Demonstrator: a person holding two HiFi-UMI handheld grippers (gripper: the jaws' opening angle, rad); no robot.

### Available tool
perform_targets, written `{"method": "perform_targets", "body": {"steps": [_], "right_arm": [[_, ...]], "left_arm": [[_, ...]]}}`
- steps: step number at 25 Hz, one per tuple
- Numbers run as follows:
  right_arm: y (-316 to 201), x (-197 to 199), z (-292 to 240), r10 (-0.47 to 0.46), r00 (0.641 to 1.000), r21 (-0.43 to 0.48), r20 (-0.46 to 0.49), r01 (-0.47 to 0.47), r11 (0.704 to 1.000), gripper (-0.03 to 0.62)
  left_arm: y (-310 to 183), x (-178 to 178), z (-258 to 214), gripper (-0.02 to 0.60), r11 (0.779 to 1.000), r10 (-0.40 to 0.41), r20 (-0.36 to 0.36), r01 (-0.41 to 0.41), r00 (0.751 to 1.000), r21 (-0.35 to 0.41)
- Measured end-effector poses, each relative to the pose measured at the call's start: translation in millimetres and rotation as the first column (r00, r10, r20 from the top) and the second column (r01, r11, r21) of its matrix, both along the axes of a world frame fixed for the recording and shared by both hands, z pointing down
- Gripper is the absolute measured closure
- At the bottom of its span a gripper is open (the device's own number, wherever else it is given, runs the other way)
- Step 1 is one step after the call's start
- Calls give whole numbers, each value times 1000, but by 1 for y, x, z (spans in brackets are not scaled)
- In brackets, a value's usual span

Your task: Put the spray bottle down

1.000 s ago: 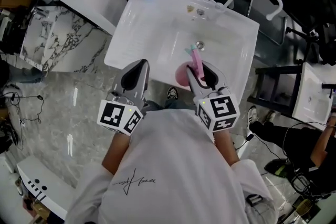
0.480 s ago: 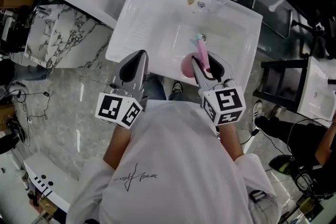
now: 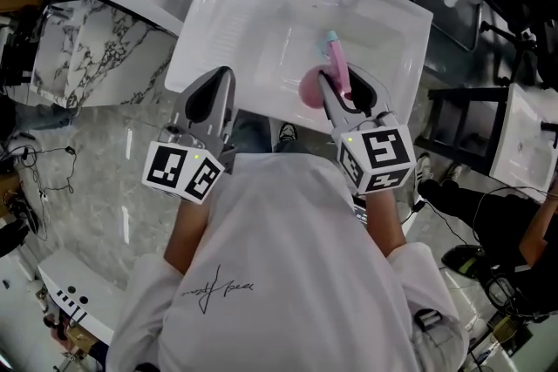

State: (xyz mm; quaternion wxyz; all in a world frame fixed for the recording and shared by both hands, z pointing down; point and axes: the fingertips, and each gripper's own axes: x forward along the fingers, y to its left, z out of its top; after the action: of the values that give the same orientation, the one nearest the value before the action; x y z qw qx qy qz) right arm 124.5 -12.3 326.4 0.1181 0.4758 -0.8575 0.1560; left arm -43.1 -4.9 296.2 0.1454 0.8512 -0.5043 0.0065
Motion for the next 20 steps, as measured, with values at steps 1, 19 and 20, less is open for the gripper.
{"method": "perform_targets", "body": {"steps": [1,19,20], "right_arm": [[-3,1,-2,1,1000,4,-3,-1,1000,461],[-45,-17,-6,-4,999,6,-35,4,1000,461],[-48,-19,-7,-7,999,8,-37,7,1000,461]], "left_arm": [[-1,0,0,528,1000,1,-1,-1,1000,-1],[-27,-23,11,528,999,9,-15,-9,1000,-43],[-29,-25,12,528,999,8,-15,-8,1000,-44]]}}
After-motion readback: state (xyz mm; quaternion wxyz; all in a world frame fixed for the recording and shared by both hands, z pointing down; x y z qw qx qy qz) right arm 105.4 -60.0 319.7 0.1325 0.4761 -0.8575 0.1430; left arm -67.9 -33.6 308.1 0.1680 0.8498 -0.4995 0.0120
